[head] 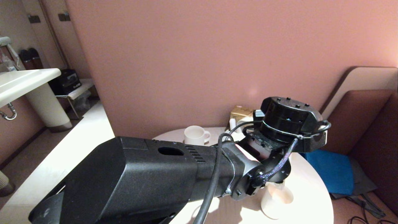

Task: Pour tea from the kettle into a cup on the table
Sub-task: Pour water into the cup

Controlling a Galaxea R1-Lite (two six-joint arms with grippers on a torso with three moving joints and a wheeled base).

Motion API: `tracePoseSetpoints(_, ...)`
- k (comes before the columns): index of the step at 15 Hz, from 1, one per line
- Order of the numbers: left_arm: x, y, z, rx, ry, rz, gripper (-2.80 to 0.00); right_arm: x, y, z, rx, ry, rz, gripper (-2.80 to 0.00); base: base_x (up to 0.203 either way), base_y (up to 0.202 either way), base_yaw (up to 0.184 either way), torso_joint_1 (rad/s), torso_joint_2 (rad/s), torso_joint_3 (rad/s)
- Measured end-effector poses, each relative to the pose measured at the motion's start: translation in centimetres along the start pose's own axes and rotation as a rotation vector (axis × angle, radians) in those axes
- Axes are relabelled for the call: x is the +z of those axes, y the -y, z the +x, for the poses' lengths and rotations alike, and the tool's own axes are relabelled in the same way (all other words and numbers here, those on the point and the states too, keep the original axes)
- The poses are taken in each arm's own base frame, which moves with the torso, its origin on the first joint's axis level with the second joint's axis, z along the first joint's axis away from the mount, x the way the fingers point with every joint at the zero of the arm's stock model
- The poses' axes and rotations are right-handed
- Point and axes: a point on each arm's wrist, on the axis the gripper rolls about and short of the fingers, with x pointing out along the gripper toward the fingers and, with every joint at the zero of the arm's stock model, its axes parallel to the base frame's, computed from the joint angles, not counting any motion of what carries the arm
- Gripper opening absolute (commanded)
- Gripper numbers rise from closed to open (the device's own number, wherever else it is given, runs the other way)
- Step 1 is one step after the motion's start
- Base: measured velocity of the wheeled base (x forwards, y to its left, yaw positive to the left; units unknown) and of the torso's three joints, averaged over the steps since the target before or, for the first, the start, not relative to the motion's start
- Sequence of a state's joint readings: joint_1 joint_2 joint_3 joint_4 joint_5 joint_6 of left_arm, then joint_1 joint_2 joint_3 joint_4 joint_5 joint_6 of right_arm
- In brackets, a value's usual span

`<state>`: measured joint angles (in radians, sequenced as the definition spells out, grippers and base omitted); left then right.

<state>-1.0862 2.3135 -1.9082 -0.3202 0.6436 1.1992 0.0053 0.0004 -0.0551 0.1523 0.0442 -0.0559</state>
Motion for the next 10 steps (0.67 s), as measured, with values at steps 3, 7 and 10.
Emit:
tracePoseSetpoints(3,0.1,-0.07,0.09,0.006,0.002,0.013,-2.8,0.0,0.0,0.0,0.0,0.0,0.0,-2.8,0.0,0.0,0.0,0.0,0.0,0.0)
tracePoseSetpoints(7,0.17,-0.16,0.13,0.015,0.006,0.04,-2.8,0.0,0.0,0.0,0.0,0.0,0.0,-2.8,0.0,0.0,0.0,0.0,0.0,0.0)
tracePoseSetpoints(10,0.39,-0.63,0.18,0.064,0.023,0.072,-2.8,0.0,0.0,0.0,0.0,0.0,0.0,-2.8,0.0,0.0,0.0,0.0,0.0,0.0)
